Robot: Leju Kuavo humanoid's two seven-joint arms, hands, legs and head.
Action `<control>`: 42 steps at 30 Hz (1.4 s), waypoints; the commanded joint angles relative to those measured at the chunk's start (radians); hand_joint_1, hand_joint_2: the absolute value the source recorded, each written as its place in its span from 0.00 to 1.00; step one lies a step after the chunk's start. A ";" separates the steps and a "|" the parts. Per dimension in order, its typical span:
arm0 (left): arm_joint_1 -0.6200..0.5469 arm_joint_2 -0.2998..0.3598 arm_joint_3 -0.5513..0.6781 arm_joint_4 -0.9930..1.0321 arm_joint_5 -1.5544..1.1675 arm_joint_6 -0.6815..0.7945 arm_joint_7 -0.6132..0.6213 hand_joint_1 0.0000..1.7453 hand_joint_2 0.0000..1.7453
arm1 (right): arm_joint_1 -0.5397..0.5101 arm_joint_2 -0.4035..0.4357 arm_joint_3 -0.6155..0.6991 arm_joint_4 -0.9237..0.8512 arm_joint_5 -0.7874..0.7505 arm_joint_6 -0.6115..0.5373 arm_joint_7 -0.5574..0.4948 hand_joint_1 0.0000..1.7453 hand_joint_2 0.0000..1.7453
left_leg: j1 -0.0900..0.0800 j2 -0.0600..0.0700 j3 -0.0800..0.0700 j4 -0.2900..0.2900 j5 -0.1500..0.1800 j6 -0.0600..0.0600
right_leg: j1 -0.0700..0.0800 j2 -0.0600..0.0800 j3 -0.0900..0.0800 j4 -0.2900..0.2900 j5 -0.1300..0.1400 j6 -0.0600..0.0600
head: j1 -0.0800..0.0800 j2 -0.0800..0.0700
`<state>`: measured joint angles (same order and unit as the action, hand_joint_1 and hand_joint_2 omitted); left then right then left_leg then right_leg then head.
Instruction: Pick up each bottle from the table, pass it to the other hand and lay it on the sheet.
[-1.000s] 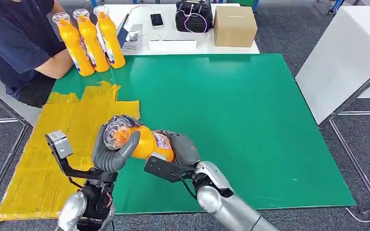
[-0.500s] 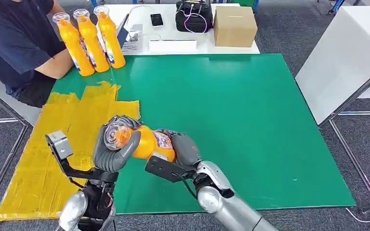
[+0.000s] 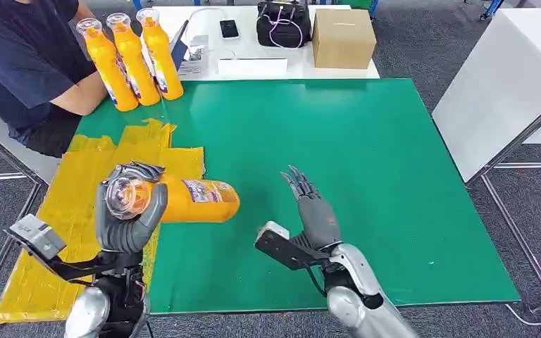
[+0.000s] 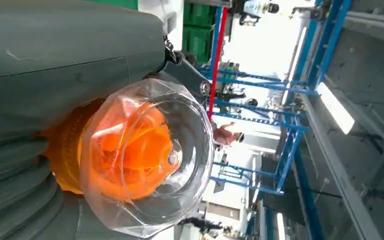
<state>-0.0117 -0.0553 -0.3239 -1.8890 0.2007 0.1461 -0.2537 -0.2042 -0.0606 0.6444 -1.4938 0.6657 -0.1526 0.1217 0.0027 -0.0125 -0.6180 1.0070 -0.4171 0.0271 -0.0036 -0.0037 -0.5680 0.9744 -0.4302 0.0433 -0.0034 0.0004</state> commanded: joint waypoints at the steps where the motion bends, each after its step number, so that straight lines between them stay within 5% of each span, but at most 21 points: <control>1: 0.046 -0.003 0.112 -0.053 -0.076 0.032 -0.060 1.00 1.00 | 0.111 -0.105 -0.061 -0.242 0.067 -0.028 -0.047 0.00 0.00 | 0.001 0.002 0.006 0.001 -0.002 -0.002 | 0.001 0.001 0.006 0.000 -0.002 -0.001 | 0.000 0.000; 3: 0.064 -0.004 0.151 -0.077 -0.094 0.026 -0.077 1.00 1.00 | 0.172 -0.143 -0.085 -0.350 0.083 -0.004 -0.045 0.00 0.00 | 0.000 -0.002 0.003 0.000 -0.002 -0.001 | 0.000 -0.003 0.004 0.000 -0.003 0.000 | 0.000 0.000; 19: 0.060 -0.011 0.149 -0.074 -0.096 0.024 -0.077 1.00 1.00 | 0.167 -0.135 -0.087 -0.339 0.083 -0.002 -0.046 0.00 0.00 | 0.000 0.000 0.002 0.000 -0.001 -0.001 | 0.000 0.000 0.003 -0.001 -0.001 -0.001 | 0.000 0.000; 23: 0.072 -0.017 0.174 -0.067 -0.563 0.194 -0.185 1.00 1.00 | 0.274 -0.178 -0.111 -0.524 0.097 -0.019 -0.162 0.00 0.00 | 0.000 -0.002 0.002 0.000 -0.001 0.000 | 0.000 -0.002 0.003 0.000 -0.002 0.000 | 0.000 0.000; 29: 0.015 0.041 0.112 0.179 -1.370 0.418 -0.093 1.00 1.00 | 0.371 -0.181 -0.168 -0.732 0.081 -0.026 -0.167 0.00 0.00 | -0.001 -0.005 0.005 -0.001 -0.002 -0.001 | -0.001 -0.004 0.006 0.000 -0.003 -0.001 | 0.000 0.000; 31: -0.015 0.093 0.055 0.274 -1.526 0.395 0.007 1.00 1.00 | 0.382 -0.189 -0.195 -0.727 0.047 -0.015 -0.185 0.00 0.00 | -0.001 -0.005 0.005 -0.002 -0.001 -0.001 | -0.001 -0.005 0.006 -0.001 -0.002 -0.001 | 0.000 0.000; 32: -0.069 0.160 -0.016 0.387 -1.760 0.109 0.199 1.00 1.00 | 0.378 -0.177 -0.210 -0.716 0.035 -0.002 -0.186 0.00 0.00 | 0.000 -0.006 0.007 -0.002 -0.001 -0.002 | 0.000 -0.005 0.008 -0.003 -0.002 -0.001 | 0.000 0.000; 35: -0.160 0.193 -0.079 0.658 -1.741 0.117 0.260 1.00 1.00 | 0.360 -0.155 -0.207 -0.692 0.037 0.013 -0.186 0.00 0.00 | -0.001 -0.008 0.006 -0.004 0.002 -0.001 | -0.001 -0.008 0.005 -0.004 -0.001 -0.001 | 0.000 0.000; 42: -0.136 0.221 -0.102 0.618 -1.718 0.068 0.274 1.00 1.00 | 0.355 -0.143 -0.203 -0.680 0.047 0.013 -0.176 0.00 0.00 | 0.001 0.005 0.004 -0.002 0.002 -0.003 | 0.001 0.003 0.000 -0.002 0.004 -0.006 | 0.000 0.000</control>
<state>-0.0773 0.0843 -0.3151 -1.4491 -1.5267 0.2541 -0.0008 0.1569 -0.2178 0.4650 -2.1897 0.7084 -0.1457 -0.0607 0.0034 -0.0055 -0.6195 1.0065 -0.4135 0.0251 -0.0027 -0.0002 -0.5731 0.9745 -0.4246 0.0376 -0.0038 0.0004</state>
